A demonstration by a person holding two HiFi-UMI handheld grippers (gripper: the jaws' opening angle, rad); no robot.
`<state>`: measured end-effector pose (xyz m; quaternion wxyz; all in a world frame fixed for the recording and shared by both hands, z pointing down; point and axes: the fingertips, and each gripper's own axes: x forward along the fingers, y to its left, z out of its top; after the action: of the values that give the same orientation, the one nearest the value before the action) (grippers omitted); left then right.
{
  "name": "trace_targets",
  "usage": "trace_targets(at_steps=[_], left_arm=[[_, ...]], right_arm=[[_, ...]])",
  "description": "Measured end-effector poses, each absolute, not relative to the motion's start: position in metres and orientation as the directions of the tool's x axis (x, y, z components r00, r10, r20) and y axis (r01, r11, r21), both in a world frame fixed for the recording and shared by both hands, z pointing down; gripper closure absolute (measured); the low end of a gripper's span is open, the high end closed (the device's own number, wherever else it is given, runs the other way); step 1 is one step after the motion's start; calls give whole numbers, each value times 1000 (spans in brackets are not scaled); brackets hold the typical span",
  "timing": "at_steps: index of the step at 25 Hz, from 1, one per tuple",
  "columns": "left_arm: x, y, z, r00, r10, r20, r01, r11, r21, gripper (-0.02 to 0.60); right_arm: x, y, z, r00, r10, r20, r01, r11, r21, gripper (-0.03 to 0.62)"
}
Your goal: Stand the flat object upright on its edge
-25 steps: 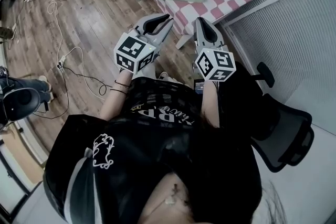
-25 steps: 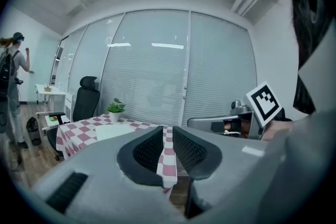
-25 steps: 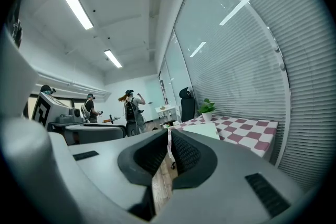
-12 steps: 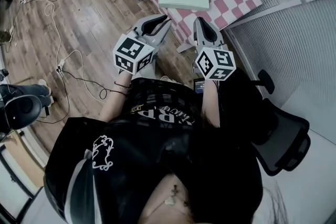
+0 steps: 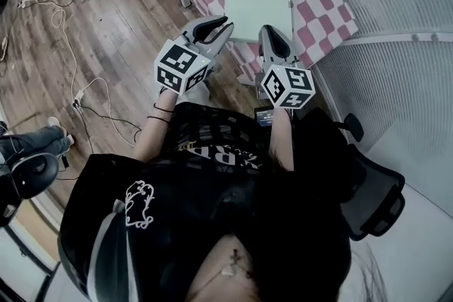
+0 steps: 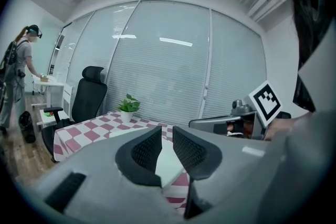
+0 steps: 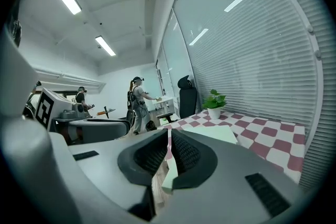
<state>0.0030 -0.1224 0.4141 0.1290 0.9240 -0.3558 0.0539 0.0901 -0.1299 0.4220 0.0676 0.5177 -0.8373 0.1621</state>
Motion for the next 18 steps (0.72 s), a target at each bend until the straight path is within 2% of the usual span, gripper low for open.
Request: trace_targets(at_steps=[10, 18], left_arm=[[-36, -205, 431, 780, -585, 222, -625, -742, 240, 520], [-46, -234, 448, 810, -542, 226, -587, -748, 310, 520]], right_arm=[[46, -211, 435, -415, -851, 321, -907, 361, -215, 568], [43, -231, 448, -358, -859, 366, -932, 304, -199, 568]])
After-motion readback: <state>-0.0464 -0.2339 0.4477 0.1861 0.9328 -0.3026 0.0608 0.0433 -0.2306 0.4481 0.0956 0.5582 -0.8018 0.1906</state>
